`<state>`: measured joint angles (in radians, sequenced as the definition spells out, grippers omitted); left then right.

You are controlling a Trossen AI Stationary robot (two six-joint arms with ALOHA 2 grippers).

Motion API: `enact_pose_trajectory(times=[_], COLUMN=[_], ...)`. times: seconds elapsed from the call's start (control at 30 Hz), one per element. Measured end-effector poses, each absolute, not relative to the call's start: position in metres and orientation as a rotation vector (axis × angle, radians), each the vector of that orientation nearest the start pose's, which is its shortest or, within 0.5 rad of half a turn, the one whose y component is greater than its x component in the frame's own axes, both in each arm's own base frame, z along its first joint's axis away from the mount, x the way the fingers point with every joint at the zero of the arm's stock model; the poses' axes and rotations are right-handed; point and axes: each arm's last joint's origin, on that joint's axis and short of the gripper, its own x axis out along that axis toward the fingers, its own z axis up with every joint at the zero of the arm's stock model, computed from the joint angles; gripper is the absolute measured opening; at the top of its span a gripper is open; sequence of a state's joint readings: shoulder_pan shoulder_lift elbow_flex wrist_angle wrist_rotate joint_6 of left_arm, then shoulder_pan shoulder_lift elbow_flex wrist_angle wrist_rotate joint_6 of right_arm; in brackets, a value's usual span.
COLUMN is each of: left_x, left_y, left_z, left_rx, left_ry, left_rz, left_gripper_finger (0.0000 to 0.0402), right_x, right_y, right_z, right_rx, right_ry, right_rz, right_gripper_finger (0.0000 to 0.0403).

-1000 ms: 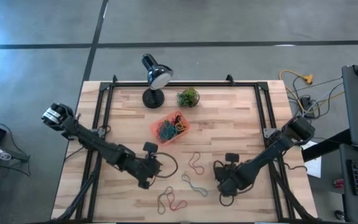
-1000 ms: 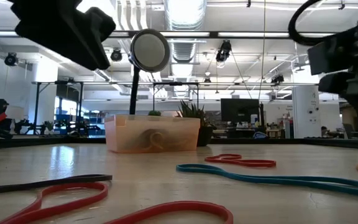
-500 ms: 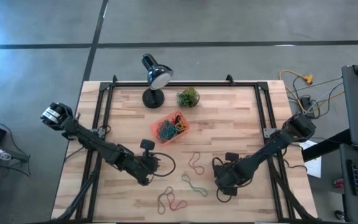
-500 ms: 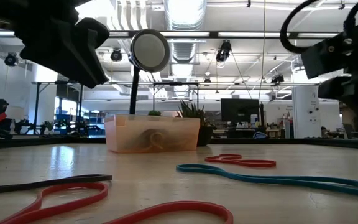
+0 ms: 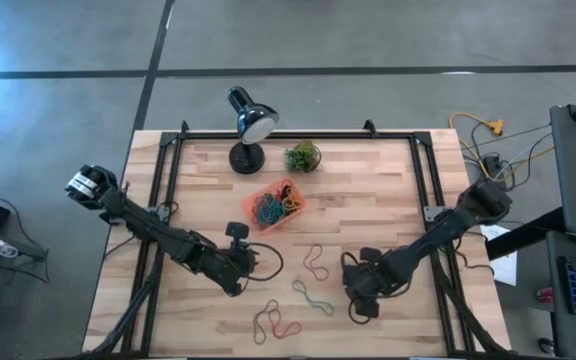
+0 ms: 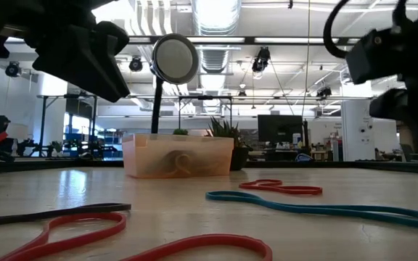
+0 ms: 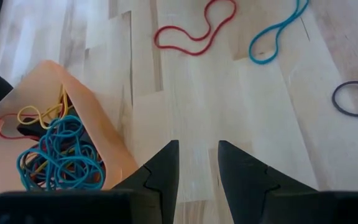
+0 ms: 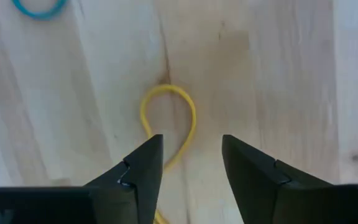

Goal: Pick and place rubber bands into bin
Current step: Put the yellow rubberband into the orange bin

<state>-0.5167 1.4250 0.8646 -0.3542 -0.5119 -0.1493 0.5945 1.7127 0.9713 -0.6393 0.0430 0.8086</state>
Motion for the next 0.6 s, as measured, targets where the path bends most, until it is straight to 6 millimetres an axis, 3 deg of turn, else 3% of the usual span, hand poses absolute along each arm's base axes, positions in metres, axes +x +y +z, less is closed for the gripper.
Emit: enact_pose_trajectory(times=[0.13, 0.6], left_x=[0.249, 0.249], left_y=[-0.125, -0.125], left_z=[0.212, 0.212], left_rx=[0.306, 0.304], left_ry=[0.786, 0.782], left_rz=[0.055, 0.055], left_gripper_finger=[0.0096, 0.0096], right_x=[0.242, 0.241], right_y=[0.163, 0.162], right_z=[0.139, 0.131], right_rx=[0.238, 0.333], right_ry=[1.431, 1.430], right_rz=[-0.122, -0.244], right_gripper_finger=[0.0154, 0.0108])
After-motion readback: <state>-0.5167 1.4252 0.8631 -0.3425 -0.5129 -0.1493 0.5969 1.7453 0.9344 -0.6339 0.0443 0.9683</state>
